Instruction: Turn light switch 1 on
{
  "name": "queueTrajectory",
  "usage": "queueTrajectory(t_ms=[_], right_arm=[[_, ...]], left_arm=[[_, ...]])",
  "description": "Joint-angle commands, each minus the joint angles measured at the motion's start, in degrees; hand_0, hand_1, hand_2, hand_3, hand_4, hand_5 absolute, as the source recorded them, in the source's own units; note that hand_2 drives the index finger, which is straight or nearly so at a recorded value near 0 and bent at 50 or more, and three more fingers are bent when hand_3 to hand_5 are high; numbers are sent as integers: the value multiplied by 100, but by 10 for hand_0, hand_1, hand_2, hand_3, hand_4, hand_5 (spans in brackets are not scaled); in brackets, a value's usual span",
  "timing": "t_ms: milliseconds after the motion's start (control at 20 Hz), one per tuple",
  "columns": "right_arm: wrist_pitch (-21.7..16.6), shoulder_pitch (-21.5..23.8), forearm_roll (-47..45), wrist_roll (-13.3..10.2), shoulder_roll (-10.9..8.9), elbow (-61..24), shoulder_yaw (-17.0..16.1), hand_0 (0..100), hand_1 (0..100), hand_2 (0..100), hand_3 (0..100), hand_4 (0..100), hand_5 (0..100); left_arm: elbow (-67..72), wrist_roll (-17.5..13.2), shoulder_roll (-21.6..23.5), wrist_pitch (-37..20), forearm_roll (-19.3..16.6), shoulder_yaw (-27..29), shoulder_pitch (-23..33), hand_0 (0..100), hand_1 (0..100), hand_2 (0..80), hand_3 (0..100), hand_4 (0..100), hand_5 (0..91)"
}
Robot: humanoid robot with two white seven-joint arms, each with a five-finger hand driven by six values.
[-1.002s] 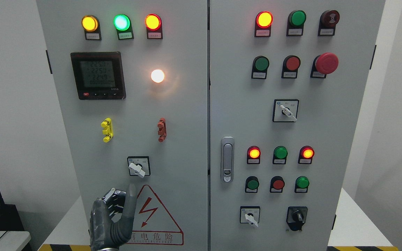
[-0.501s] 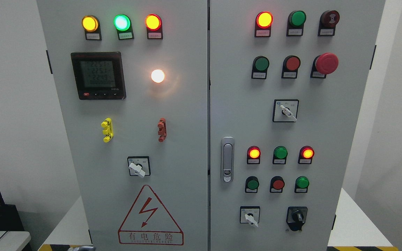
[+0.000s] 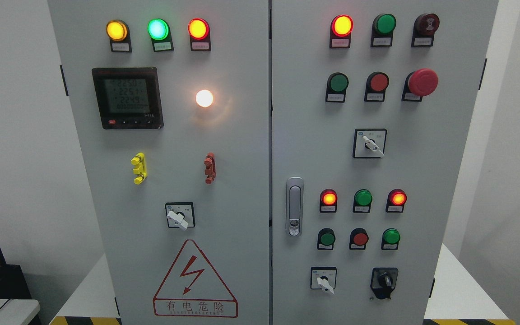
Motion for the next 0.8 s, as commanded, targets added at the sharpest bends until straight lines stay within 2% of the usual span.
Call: queueTrajectory(t_ms=[0,100,200,251,351,401,501,551,651,702,752], right_arm=[[0,0,-141,-1,-4,0,97,120,389,0,0,0,0],[0,0,-141,-1,-4,0,97,120,389,0,0,0,0],[0,0,-141,-1,-4,0,97,120,389,0,0,0,0],[0,0,-141,-1,-4,0,97,120,389,0,0,0,0],[0,0,-141,-1,-4,0,97,120,389,0,0,0,0],[0,0,-141,-1,-4,0,97,120,389,0,0,0,0],[0,0,-141,-1,5,0,97,120,389,0,0,0,0],[0,0,-141,-1,5,0,97,120,389,0,0,0,0],[0,0,-141,-1,5,0,97,120,389,0,0,0,0],[0,0,-141,-1,5,0,97,120,389,0,0,0,0],[0,0,-141,-1,5,0,97,120,389,0,0,0,0]], left_arm=[[3804,-300,528,-5,47,1209,337,218,247,165,204,244,15],[4578,-546,660,-14,47,1147,302,244,255,147,180,216,0],[5052,-705,669,-5,12,822,285,288,230,106,110,151,0],[5272,-731,678,-14,12,479,276,295,222,92,95,136,0],[5808,-775,687,-5,3,-479,276,317,214,15,0,33,0],[6028,-766,687,-5,3,-1067,276,323,211,0,0,9,0],[6212,-731,616,-5,30,-1929,250,341,183,0,0,0,0],[6221,-687,528,-5,38,-2184,197,345,171,0,0,0,0],[6221,-362,230,21,-14,-2342,-5,359,127,0,0,0,0],[6239,-142,159,57,-32,-2412,-84,362,124,0,0,0,0],[6239,-45,151,74,-32,-2526,-128,366,119,0,0,0,0]])
